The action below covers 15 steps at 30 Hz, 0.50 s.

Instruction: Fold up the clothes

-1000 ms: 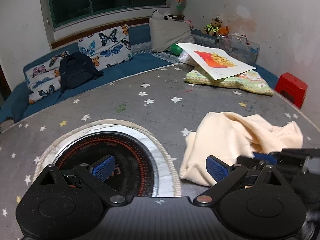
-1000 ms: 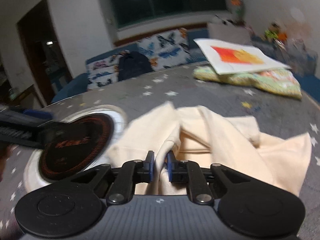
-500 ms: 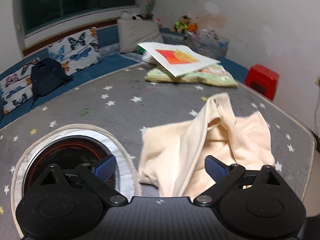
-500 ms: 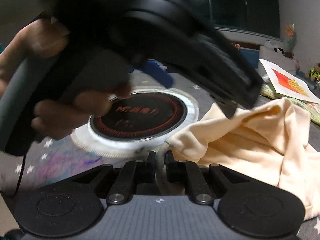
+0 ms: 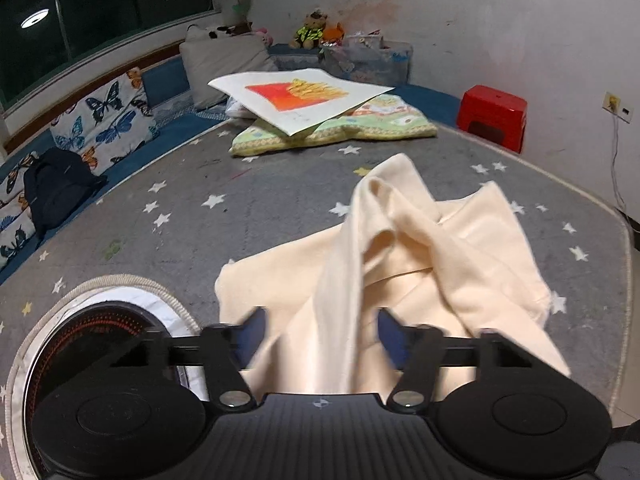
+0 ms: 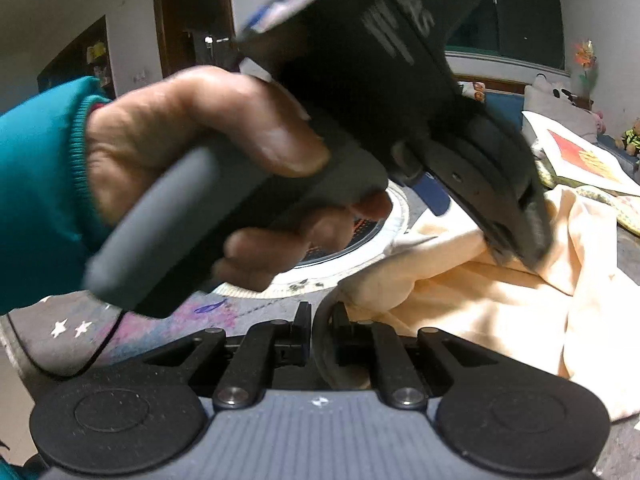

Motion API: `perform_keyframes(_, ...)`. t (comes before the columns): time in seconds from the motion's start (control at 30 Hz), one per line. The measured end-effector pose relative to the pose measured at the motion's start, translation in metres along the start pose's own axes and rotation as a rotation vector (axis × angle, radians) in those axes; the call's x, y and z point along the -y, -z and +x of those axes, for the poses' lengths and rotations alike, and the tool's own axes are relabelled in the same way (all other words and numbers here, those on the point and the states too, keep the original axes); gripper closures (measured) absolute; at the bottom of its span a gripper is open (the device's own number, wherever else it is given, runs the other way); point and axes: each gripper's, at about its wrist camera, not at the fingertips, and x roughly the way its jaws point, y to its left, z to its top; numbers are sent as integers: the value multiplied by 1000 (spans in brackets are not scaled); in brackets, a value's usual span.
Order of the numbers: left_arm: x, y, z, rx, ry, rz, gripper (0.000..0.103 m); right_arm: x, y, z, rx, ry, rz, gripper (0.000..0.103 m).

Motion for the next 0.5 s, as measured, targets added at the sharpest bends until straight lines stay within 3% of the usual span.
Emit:
perform_keyframes(0.1, -10, 4, 4, -13, -1, -31, 84, -6, -2, -2, -3, -5, -2, 94)
perform_keyframes(0.2, -19, 9, 2, -8, -7, -56, 92, -4, -4, -7, -3, -11, 12, 92)
perform_keyframes(0.37, -29, 13, -3, 3, -10, -81, 95, 18, -7, -34, 31, 30, 54, 85)
perform_keyframes(0.5, -28, 15, -5, 10, -5, -81, 96, 52, -14, -50, 59, 127, 70, 74)
